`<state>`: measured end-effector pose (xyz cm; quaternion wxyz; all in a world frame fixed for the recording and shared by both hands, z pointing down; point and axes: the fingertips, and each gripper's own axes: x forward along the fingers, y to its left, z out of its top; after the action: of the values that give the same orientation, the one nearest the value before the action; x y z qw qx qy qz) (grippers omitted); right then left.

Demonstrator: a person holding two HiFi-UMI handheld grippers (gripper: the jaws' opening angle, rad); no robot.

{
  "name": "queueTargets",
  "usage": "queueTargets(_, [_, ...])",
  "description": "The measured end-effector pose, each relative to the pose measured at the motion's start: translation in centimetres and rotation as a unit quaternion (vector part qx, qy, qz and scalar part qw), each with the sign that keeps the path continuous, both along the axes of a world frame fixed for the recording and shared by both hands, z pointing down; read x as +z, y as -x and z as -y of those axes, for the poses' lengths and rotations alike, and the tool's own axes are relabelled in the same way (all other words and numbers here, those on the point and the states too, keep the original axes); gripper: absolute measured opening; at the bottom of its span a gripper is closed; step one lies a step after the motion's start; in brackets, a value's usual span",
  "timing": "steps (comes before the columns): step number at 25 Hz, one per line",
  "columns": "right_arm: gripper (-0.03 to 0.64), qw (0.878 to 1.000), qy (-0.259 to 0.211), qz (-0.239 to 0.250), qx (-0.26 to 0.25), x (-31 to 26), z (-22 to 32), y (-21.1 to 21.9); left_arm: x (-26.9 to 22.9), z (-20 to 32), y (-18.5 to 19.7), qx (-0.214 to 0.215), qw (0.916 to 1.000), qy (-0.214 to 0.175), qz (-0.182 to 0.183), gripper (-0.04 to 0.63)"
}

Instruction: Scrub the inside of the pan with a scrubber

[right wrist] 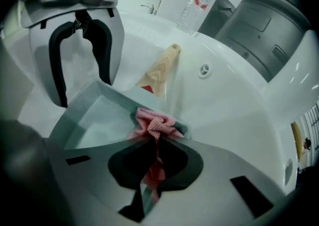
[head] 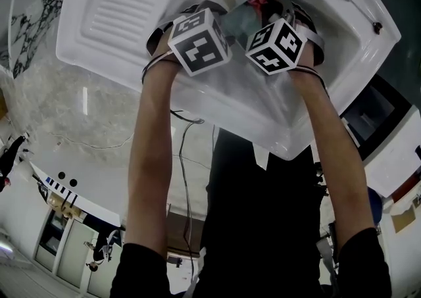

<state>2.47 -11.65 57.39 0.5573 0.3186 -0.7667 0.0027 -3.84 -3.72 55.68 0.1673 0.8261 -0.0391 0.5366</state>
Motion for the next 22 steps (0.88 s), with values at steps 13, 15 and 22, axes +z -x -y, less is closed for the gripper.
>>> queueTargets(13, [0.040,0.978,0.119,0.164,-0.047,-0.3,-4.0,7.2,0.7,0.0,0.4,0.024,0.9989,-0.028,0.030,0.273])
queueTargets(15, [0.040,0.971,0.146,0.188,-0.037,-0.3,-4.4,7.7,1.1,0.3,0.8,0.031,0.9974,-0.042,0.049,0.250])
queueTargets(22, [0.040,0.957,0.224,0.179,-0.036,0.2,-6.9,6.8,3.0,-0.6,2.3,0.080,0.9893,-0.056,0.108,0.137])
